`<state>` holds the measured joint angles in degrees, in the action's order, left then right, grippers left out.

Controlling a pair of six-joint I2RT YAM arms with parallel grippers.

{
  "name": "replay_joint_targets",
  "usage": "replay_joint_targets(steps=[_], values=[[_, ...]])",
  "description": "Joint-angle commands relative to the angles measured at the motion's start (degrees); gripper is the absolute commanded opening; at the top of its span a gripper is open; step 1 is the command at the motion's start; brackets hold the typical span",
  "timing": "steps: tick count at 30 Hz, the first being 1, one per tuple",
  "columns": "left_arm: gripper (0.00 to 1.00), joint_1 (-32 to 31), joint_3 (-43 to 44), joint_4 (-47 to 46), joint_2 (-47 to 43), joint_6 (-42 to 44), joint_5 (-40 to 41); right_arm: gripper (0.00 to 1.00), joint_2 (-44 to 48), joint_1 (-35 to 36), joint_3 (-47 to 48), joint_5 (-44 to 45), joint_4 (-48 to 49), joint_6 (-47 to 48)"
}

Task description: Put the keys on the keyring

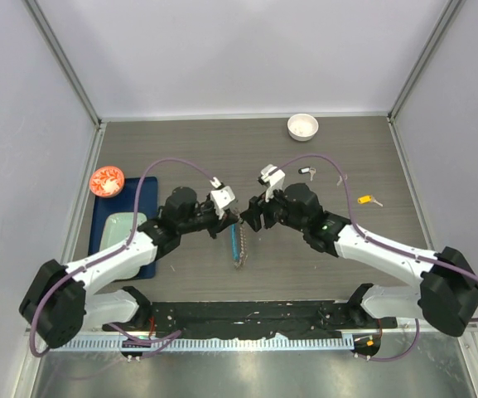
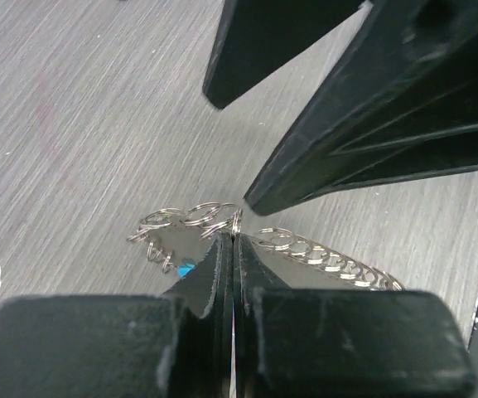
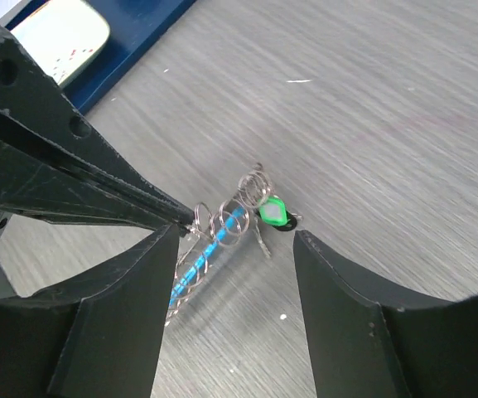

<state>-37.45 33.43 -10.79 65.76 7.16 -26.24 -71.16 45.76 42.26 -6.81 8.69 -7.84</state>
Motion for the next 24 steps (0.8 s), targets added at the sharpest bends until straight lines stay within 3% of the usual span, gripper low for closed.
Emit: replay_joint_targets(steps=[1, 4, 7, 9, 11, 13, 16, 18, 19, 22, 24], values=[[0.0, -1.66, 4.98, 7.01, 3.24, 0.58, 7.1, 0.64, 5.32, 0.21, -2.35, 10.41, 2.3, -1.83], [0.0, -1.84, 5.75, 4.89, 4.2, -3.28, 10.13, 0.64, 6.82, 0.3, -3.85, 11.2, 2.91, -1.83], [0.0, -1.92, 9.8, 14.29, 8.33, -3.81, 11.22, 0.64, 7.43, 0.21, -5.08, 12.78, 3.88, -2.1], [0.0, -2.01, 7.98, 8.8, 7.47, -6.88, 4.28, 0.64, 7.43, 0.12, -5.35, 13.22, 4.14, -2.01], [0.0, -4.28, 8.22, 4.46, 8.59, -10.49, 7.67, 0.64, 7.52, 0.12, -5.87, 14.1, 4.32, -2.44], [0.0, -6.57, 12.78, 14.5, 14.82, -9.1, 17.77, 0.64, 7.96, 0.12, -6.75, 15.59, 5.11, -2.89], [0.0, -6.58, 17.63, 17.2, 19.75, -10.06, 13.79, 0.64, 8.84, 0.21, -7.89, 17.78, 5.81, -3.41], [0.0, -6.67, 13.62, 10.64, 18.45, -11.54, 9.99, 0.64, 9.37, 0.12, -8.16, 18.84, 5.38, -3.15], [0.0, -6.58, 12.2, 5.74, 16.96, -13.03, 13.11, 0.64, 9.37, 0.12, -8.16, 19.02, 5.2, -3.06], [0.0, -6.58, 13.57, 10.59, 16.86, -10.61, 19.46, 0.64, 9.28, 0.12, -8.68, 18.15, 4.85, -2.36], [0.0, -6.58, 13.07, 13.69, 15.12, -9.1, 17.81, 0.64, 8.93, 0.12, -9.39, 15.26, 6.33, -1.75]])
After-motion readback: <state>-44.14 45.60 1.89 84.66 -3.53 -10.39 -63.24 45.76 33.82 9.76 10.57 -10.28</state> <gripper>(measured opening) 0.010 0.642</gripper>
